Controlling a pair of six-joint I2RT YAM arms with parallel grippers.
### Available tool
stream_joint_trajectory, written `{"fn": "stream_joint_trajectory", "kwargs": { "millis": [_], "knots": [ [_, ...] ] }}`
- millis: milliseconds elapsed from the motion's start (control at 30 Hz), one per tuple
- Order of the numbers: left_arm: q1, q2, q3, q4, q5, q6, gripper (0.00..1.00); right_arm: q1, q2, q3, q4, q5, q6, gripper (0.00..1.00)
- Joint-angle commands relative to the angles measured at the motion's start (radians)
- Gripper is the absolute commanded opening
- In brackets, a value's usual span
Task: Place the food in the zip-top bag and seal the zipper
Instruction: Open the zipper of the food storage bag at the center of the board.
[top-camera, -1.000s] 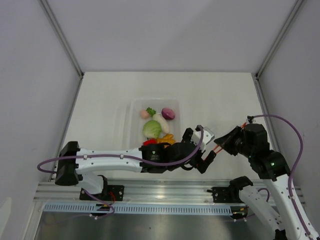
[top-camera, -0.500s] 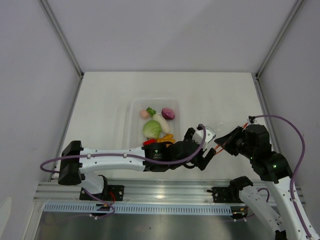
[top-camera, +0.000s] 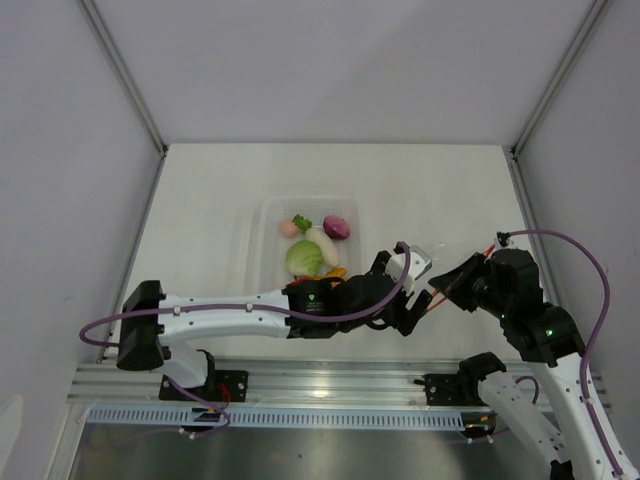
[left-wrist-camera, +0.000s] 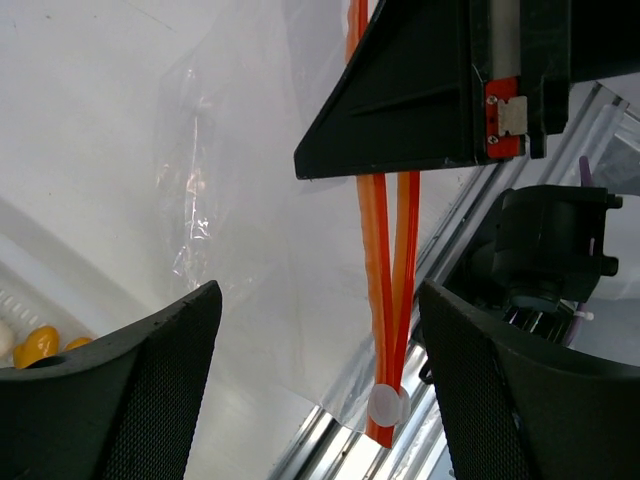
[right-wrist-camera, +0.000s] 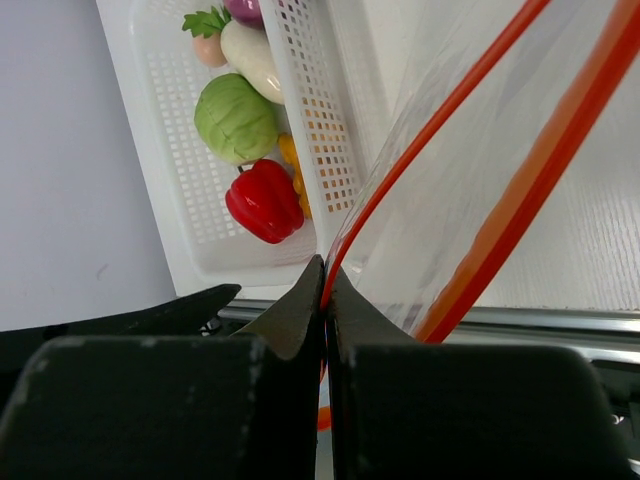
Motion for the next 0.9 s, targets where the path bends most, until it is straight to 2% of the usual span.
{"fn": "stream_joint_trajectory", "kwargs": {
  "millis": [0,533,700,800,867],
  "knots": [
    [0.016,-0.036,-0.006,0.053,0.029,-0.021,0.82,0.009,-0.010,0.010,-0.013,-0.003,-0.007,0.00],
    [0.035,0.022,0.026,0.022,0.075,-0.039,0.80,0.012,-0.004,0.008,0.007,-0.006,0.013,0.00],
    [0.035,0.056,0.058,-0.025,0.052,-0.044,0.80,0.018,0.006,0.014,0.021,-0.018,0.017,0.00],
    [0.044,0.097,0.098,-0.063,0.048,-0.041,0.64,0.021,0.015,0.023,0.015,-0.020,0.014,0.00],
    [0.053,0.120,0.107,-0.065,0.080,-0.048,0.39,0.021,0.018,0.036,0.001,-0.013,0.010,0.00]
  ]
}}
